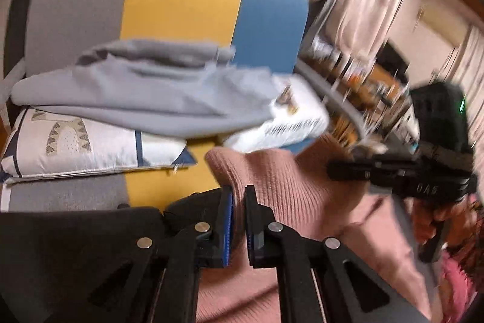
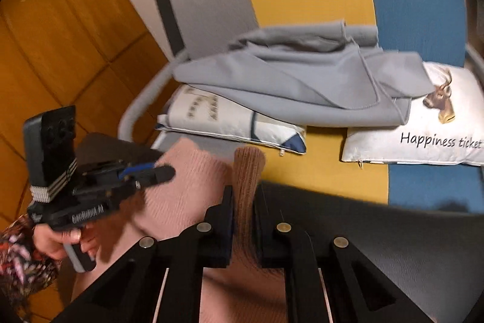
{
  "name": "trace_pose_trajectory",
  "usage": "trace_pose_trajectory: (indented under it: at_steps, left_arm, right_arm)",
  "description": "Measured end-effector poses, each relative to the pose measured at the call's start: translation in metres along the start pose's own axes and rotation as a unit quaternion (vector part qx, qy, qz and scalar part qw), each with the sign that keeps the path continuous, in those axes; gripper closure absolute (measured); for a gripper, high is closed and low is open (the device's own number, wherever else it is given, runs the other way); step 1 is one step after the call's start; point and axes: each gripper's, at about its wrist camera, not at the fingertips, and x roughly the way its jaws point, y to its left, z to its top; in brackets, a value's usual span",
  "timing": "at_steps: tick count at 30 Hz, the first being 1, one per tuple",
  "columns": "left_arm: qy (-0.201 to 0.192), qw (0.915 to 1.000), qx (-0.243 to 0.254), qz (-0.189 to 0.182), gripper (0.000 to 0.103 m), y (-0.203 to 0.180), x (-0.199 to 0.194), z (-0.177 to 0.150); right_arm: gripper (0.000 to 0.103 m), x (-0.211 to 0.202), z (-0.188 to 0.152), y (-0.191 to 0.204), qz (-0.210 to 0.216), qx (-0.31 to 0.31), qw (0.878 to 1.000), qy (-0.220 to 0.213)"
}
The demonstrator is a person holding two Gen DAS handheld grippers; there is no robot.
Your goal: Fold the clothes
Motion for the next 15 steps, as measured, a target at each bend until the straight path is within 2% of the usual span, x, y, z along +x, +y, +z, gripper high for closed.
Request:
trace_pose_trajectory:
  at_steps: [4, 7, 9, 10, 13, 15]
  left_arm:
    - [-0.056, 0.9978, -0.002, -0.034, 0.098, -0.022, -0.060, -0.034]
    - [-0.070, 0.9962, 0.009, -0.050, 0.098, -0.039, -0.090, -0.079]
    - [-0.052, 0.9973, 0.006, -0.051, 0.098, -0.045, -0.095, -0.112]
    - [-0.030, 0.9985, 0.001, -0.046, 0.097, -0.046, -0.093, -0.130]
    - [0.030, 0.9987, -0.021, -0.035, 0.097, -0.045, -0.091, -0.180]
    - [0.040, 0.9965, -0.060, -0.042, 0.097, -0.038, -0.102, -0.201]
  right_arm:
    - [0.092, -0.052, -0.036, 0.022, 0.023, -0.022, 0.998, -0.045]
    - [0.092, -0.075, -0.079, 0.038, 0.038, -0.057, 0.996, -0.063]
    - [0.091, -0.082, -0.114, 0.050, 0.038, -0.088, 0.993, -0.064]
    - [0.089, -0.078, -0.132, 0.051, 0.027, -0.088, 0.995, -0.049]
    - [0.087, -0.063, -0.179, 0.041, -0.012, -0.047, 0.999, 0.008]
    - [0.083, -0.069, -0.201, 0.029, -0.006, 0.006, 1.000, 0.016]
